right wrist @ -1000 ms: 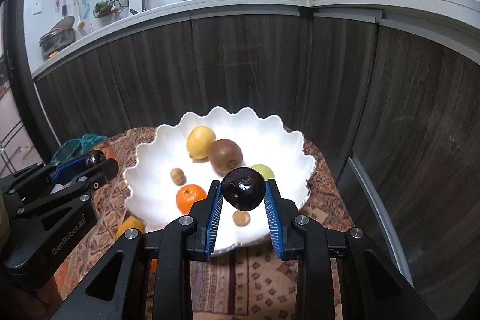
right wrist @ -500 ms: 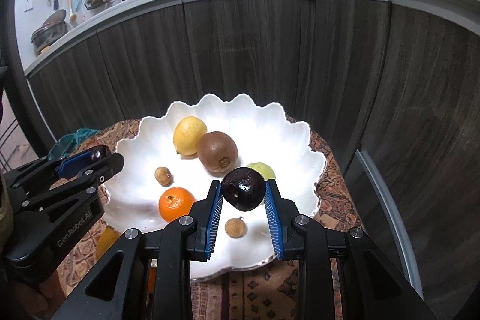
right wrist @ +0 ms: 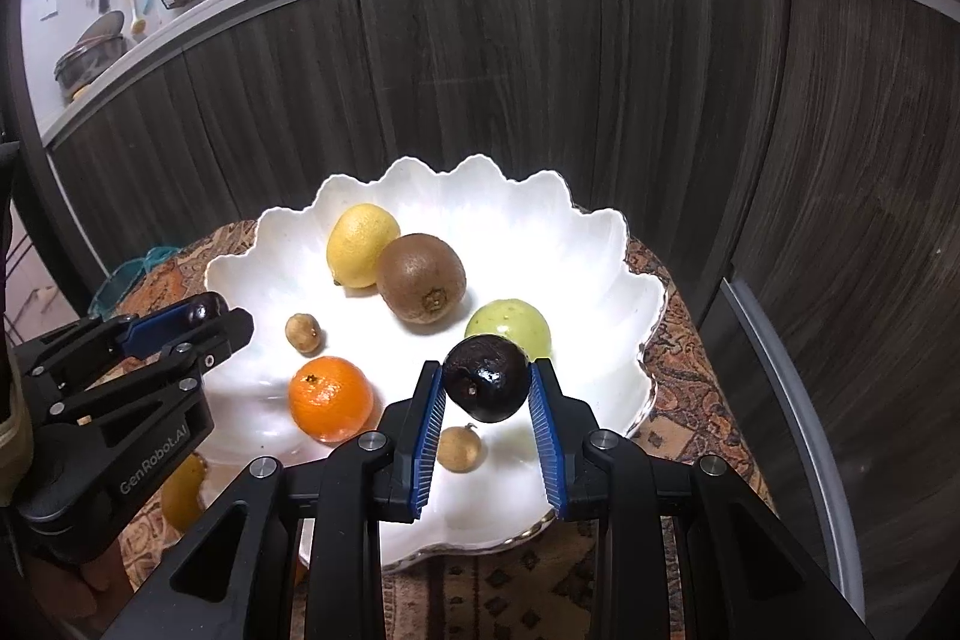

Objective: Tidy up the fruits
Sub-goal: 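Carry both plums over the white bowl and open both tools, then withdraw both tools from the bowl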

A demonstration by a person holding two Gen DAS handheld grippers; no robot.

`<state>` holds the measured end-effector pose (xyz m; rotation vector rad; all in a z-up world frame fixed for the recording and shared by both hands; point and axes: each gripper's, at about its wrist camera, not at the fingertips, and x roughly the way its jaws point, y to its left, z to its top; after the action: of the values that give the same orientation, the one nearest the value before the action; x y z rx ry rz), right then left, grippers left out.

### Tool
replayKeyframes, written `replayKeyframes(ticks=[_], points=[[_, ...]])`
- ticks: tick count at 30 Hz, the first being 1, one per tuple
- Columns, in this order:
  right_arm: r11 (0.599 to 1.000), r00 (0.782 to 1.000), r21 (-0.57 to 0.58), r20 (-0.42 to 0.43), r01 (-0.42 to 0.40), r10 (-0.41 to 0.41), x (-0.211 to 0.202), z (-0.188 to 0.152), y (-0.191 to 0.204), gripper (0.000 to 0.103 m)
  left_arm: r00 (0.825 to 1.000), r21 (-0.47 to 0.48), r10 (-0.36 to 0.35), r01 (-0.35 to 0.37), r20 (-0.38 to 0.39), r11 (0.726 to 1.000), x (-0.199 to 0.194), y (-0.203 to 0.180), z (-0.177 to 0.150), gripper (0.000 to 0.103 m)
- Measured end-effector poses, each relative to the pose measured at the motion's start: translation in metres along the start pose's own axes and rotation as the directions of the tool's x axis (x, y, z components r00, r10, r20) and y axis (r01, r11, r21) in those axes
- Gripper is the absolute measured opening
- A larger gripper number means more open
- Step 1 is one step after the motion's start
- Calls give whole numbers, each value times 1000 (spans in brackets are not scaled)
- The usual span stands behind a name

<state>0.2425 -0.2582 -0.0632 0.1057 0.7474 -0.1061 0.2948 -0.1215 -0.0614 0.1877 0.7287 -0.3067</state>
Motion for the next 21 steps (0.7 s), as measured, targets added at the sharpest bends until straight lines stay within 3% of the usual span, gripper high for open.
replayKeyframes(ticks=[7,9,11,14,19,21], points=[[1000,1000,2,7,5,-5,-2,0,-1,31,999,2,25,-26,23,1000,-5,-1,0,53],[1000,1000,6,10,8,-8,-3,0,-2,39,999,0,33,-33,27,999,-7,-1,-1,61],[1000,999,12,26,21,-21,-7,0,-3,65,998,5,41,-42,38,999,-10,-2,-2,66],[999,997,7,63,53,-53,-16,1,-4,84,997,5,52,-52,57,999,-15,-2,-2,74],[995,989,23,103,102,-104,-27,2,-10,89,993,11,69,-70,98,997,-28,-3,-2,89],[995,991,30,96,91,-94,-28,3,-11,89,992,12,69,-71,107,997,-32,-3,0,90]])
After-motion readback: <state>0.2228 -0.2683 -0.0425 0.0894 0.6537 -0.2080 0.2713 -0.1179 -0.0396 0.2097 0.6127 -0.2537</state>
